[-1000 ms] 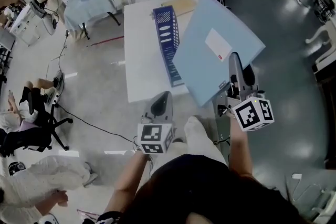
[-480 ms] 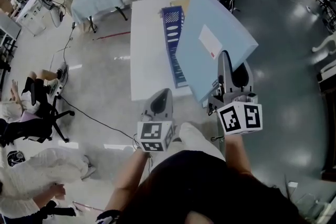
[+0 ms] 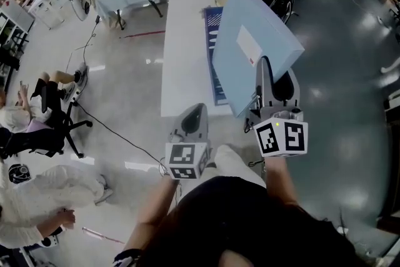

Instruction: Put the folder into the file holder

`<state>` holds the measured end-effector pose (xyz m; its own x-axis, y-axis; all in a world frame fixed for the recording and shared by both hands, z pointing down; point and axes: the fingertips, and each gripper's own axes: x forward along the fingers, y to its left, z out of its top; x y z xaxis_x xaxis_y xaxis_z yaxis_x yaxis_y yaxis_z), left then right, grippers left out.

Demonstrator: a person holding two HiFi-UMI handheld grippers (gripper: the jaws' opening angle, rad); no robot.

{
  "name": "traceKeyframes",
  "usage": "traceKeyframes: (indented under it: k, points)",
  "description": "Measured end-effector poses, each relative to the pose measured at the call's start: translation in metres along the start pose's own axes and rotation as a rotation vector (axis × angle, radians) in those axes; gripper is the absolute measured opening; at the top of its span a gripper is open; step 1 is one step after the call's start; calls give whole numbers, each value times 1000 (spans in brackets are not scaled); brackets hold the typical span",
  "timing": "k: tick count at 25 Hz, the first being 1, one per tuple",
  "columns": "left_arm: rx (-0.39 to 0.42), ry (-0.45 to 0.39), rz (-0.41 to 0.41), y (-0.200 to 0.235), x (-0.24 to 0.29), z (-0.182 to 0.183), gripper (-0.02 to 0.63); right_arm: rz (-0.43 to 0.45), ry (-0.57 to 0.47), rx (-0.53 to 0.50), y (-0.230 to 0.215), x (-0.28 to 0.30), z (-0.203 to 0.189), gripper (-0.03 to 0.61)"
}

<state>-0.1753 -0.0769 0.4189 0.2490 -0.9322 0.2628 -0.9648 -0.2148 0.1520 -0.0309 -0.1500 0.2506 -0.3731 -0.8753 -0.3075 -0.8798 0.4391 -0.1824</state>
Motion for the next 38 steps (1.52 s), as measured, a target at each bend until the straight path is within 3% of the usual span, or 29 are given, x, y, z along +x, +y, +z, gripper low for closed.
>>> traceKeyframes:
  k: [21, 38]
  points:
    - [-11, -47, 112, 26, 22, 7, 6, -2, -36, -28, 1, 46, -29, 146]
    - [-16, -23, 157, 46, 30, 6, 6, 10, -55, -76, 9, 69, -50, 144]
